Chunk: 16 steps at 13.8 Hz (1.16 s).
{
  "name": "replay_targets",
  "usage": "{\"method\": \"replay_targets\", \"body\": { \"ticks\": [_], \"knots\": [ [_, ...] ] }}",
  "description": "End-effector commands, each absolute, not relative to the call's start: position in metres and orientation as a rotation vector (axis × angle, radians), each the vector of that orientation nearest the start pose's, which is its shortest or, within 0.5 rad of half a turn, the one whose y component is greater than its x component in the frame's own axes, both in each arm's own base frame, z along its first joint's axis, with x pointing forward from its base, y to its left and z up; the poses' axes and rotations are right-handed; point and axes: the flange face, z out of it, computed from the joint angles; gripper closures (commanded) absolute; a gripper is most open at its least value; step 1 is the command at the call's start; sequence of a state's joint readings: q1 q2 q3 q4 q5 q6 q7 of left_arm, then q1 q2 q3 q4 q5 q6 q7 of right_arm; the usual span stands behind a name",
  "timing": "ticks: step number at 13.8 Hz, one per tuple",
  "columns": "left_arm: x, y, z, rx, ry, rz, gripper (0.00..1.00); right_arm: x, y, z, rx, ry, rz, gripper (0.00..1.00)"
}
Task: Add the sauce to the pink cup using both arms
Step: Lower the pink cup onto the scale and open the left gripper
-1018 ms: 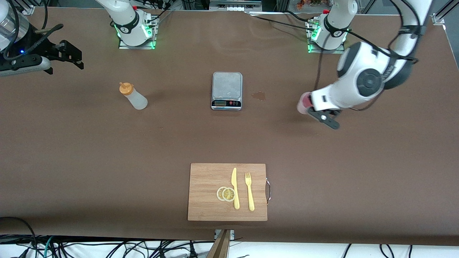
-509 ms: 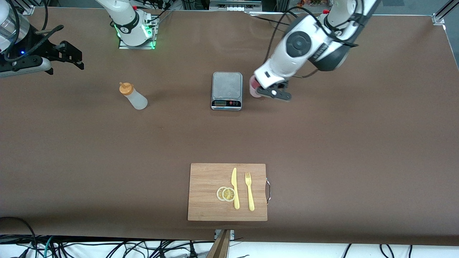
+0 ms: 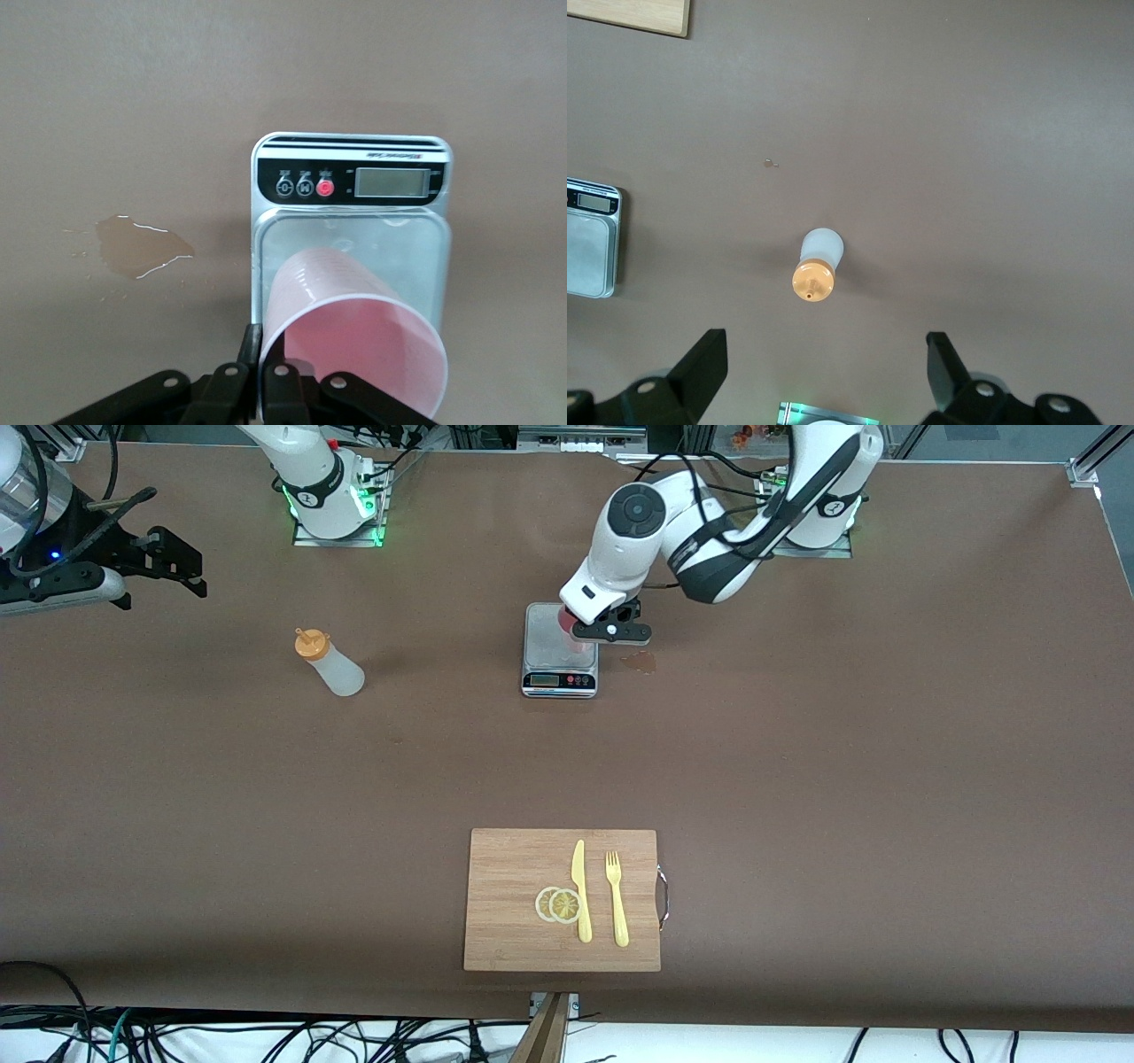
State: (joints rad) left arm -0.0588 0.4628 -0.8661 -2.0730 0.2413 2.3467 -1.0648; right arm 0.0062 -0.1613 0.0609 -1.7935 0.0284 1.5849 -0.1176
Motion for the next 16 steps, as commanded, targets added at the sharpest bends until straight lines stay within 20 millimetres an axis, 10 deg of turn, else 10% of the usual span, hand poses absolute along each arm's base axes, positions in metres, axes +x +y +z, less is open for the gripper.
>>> {"method": "replay_targets", "body": {
  "ticks": [1, 6, 7, 8, 16],
  "knots": [
    [0.365, -0.467, 0.261, -3.245, -0.045, 0.239, 1.00, 0.498, 0.039, 0.607, -3.093, -0.282, 0.078, 0.00],
    [0.366, -0.470, 0.259, -3.273, -0.052, 0.240, 1.00, 0.498, 0.040, 0.607, -3.093, -0.284, 0.075, 0.00],
    [0.365, -0.470, 0.258, -3.271, -0.050, 0.242, 0.73, 0.498, 0.039, 0.607, -3.093, -0.282, 0.075, 0.00],
    [0.365, -0.470, 0.257, -3.270, -0.033, 0.237, 0.01, 0.498, 0.039, 0.607, -3.093, -0.282, 0.075, 0.00],
    [0.364, -0.462, 0.314, -3.213, -0.048, 0.142, 0.00, 0.499, 0.039, 0.606, -3.093, -0.282, 0.075, 0.00]
  ]
}}
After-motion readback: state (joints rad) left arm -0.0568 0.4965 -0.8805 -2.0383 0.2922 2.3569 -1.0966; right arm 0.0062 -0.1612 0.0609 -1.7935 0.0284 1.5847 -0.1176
